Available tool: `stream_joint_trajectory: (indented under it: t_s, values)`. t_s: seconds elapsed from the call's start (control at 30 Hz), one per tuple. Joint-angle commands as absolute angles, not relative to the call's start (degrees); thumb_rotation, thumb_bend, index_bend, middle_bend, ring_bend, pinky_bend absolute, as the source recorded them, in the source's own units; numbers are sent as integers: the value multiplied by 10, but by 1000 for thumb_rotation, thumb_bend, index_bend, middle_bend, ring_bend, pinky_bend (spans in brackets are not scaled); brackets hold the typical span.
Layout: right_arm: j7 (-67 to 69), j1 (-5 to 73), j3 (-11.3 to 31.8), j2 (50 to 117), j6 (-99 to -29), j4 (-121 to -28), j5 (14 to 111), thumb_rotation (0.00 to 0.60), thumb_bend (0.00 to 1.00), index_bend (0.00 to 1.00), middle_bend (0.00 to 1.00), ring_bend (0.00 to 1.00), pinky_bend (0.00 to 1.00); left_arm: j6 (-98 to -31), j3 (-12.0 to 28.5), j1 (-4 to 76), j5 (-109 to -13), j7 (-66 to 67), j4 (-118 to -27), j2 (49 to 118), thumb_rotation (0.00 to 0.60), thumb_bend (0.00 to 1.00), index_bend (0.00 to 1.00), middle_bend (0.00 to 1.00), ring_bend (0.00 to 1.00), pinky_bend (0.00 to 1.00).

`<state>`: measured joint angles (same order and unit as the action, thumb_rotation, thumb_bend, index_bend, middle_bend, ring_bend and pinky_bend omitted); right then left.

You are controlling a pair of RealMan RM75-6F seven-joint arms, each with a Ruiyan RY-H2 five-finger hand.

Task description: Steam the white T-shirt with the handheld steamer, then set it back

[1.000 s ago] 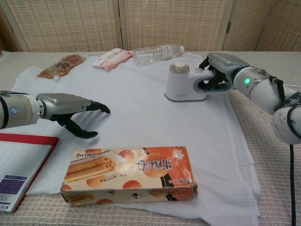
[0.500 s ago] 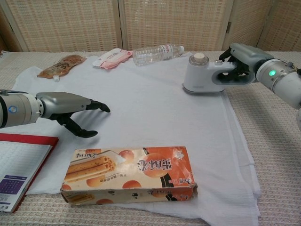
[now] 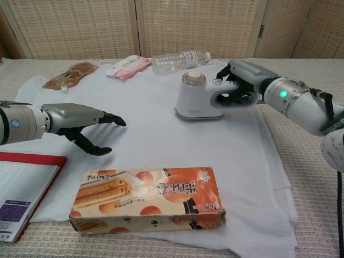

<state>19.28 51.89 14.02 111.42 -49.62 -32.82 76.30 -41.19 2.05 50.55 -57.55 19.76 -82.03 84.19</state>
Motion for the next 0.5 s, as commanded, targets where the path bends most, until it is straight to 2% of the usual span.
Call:
stream_joint_trajectory:
  t_s: [0.03,0.5]
  values:
    - [196,515,123,1116,-504,-340,782,600,510,827,853,815,893,-412,21,506,-575,197,-819,843,291,392,120,98,18,0]
    - [195,461,62,1038,-554,-480,835,600,509,824,853,815,893,-410,19,504,-579,192,-813,847,293,392,120,98,18,0]
